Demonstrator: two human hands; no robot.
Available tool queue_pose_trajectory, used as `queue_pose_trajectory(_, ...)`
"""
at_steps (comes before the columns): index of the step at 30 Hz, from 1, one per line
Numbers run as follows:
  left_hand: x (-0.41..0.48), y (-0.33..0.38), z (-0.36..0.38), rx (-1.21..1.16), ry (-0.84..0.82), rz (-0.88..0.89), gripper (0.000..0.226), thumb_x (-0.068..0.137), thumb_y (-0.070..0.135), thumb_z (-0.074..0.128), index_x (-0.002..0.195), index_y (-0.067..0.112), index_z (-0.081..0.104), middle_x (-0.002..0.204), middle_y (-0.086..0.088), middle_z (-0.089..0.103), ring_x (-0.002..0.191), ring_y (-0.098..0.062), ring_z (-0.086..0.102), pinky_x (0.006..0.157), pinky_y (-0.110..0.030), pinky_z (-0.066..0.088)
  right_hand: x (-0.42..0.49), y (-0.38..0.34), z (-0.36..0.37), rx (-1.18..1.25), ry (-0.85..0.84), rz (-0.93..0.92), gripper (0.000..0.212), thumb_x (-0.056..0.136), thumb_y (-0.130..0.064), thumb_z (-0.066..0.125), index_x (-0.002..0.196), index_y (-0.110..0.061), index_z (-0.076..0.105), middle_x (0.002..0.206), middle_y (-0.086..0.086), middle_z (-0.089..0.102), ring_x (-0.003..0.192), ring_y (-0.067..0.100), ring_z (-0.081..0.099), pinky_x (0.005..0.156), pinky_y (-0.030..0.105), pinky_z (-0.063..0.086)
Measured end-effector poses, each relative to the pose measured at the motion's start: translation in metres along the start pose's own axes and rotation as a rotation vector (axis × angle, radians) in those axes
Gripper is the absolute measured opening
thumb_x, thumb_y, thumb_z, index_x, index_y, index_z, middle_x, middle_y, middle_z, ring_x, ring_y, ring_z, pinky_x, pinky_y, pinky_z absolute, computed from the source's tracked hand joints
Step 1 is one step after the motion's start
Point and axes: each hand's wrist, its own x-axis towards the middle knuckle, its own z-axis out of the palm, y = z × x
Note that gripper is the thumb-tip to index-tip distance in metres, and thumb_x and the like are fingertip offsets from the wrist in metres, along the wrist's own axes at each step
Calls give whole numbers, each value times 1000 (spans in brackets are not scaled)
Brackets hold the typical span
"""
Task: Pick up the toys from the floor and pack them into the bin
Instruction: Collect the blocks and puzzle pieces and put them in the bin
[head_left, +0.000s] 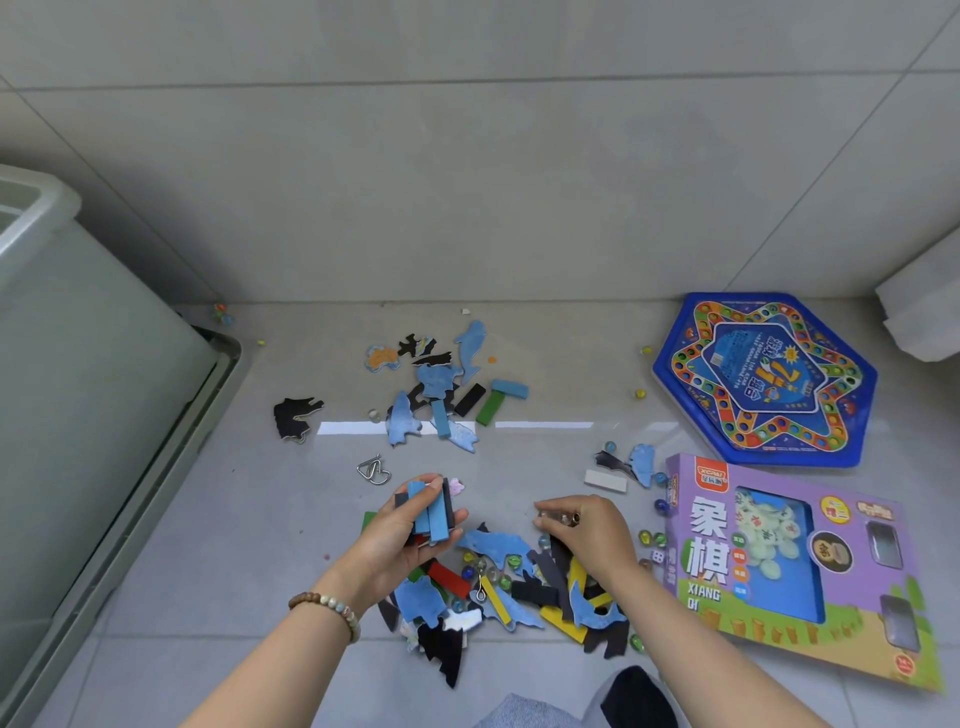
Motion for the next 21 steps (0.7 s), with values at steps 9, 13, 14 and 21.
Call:
queue_pose_trajectory(9,-34,43,-4,35,17,107,23,89,21,61,111,15,56,108,-14,63,95,-27,68,71,-35,58,-4,-84,-24,912,-53,227,25,98,-20,45,91,-5,64,61,-1,44,37,5,28,35,15,19)
queue_pose_trajectory(13,-94,101,-11,18,20,242,23,90,22,61,111,15,57,104,-13,65,90,-26,69,80,-39,56,-18,-178,-36,1020,-225,185,24,97,-15,41,81,-5,54,59,3,48,35,8,31,32,16,17)
queue_pose_trajectory(14,-112,116,-16,20,24,290,23,89,24,61,111,16,58,106,-12,67,89,-26,70,79,-38,56,-24,-207,-35,1008,-251,175,22,96,-15,42,79,-6,54,58,3,48,35,8,31,32,15,16)
queue_pose_trajectory(21,-249,211,-108,-100,126,578,21,91,22,59,111,14,58,101,-6,71,77,-23,72,60,-30,60,-94,-413,27,907,-493,76,15,95,-12,48,85,-5,57,64,7,52,34,9,36,30,13,17)
